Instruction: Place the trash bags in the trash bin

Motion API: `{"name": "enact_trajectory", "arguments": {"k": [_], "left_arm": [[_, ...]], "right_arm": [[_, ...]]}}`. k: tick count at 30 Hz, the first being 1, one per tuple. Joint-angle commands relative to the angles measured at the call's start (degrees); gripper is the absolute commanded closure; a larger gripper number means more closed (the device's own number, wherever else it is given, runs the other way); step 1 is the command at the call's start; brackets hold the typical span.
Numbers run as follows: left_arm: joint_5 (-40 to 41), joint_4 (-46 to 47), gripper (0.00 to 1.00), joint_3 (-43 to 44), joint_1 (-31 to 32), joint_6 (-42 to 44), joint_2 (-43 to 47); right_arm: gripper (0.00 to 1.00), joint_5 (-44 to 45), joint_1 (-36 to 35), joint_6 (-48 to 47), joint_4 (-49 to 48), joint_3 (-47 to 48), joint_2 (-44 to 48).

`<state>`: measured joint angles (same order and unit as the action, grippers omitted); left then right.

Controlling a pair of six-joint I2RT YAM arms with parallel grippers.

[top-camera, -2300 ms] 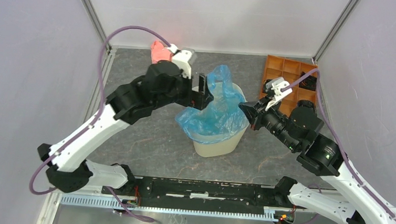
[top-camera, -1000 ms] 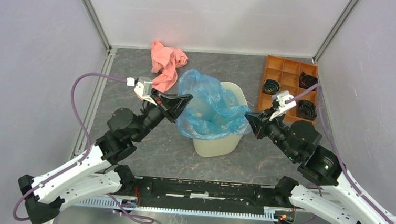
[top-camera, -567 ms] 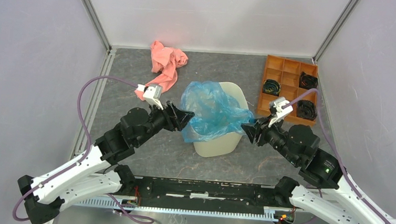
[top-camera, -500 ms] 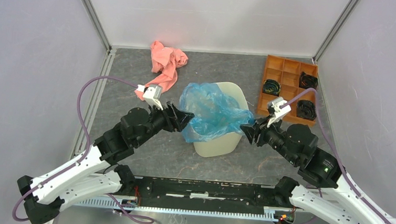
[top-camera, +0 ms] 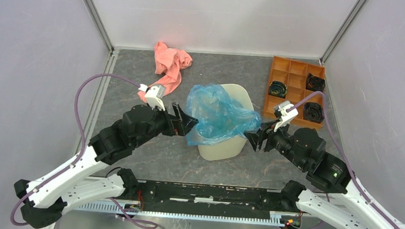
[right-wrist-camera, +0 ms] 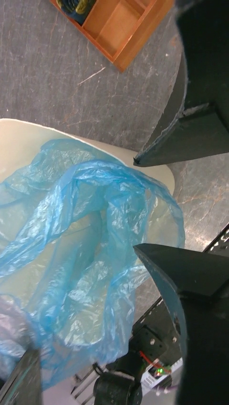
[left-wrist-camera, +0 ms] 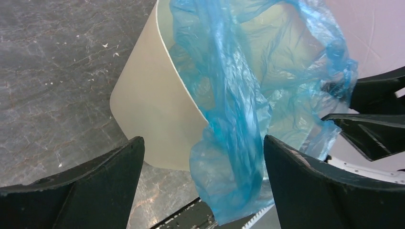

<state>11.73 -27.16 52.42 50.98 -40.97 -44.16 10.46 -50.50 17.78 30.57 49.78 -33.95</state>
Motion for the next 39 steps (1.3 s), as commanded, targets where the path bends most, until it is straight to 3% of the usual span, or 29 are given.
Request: {"name": "enact_trajectory", "arguments": {"k": [1,4,11,18,25,29,35,39], "left_arm": [[2.66,-7.82,0.00,4.40,0.00,-5.55,2.61],[1.82,-9.00,0.00,4.61,0.00,-7.26,4.41],[-5.40,-4.30,0.00,1.89,0.00,-9.16,6.84],[-18.06,3.06,0.04,-3.79,0.00,-13.83,3.50],[-12.09,-0.67,0.47,-4.28,0.00,-14.85,5.66],[-11.90,0.00,0.75,-5.41,0.00,-15.06,8.02],[-14.40,0.77,0.97,-7.16,0.00,-14.73,7.95],[-15.13,0.18,0.98,-10.27,0.00,-15.75,7.44]], "right_arm": [[0.28,1.92,0.05,0.16,1.80,1.55,0.78],[0.29,2.22,0.10,0.11,1.39,1.79,0.92],[0.65,1.92,0.10,0.50,1.06,2.16,1.30],[0.86,-0.22,0.06,1.03,0.72,2.35,1.92],[0.99,-1.34,0.05,1.23,2.56,2.33,2.76],[0.99,-2.20,0.10,1.04,4.71,2.72,3.39],[0.99,-1.64,0.10,0.19,9.00,1.59,4.00],[0.99,2.88,0.10,0.28,10.05,-1.57,5.59]]}}
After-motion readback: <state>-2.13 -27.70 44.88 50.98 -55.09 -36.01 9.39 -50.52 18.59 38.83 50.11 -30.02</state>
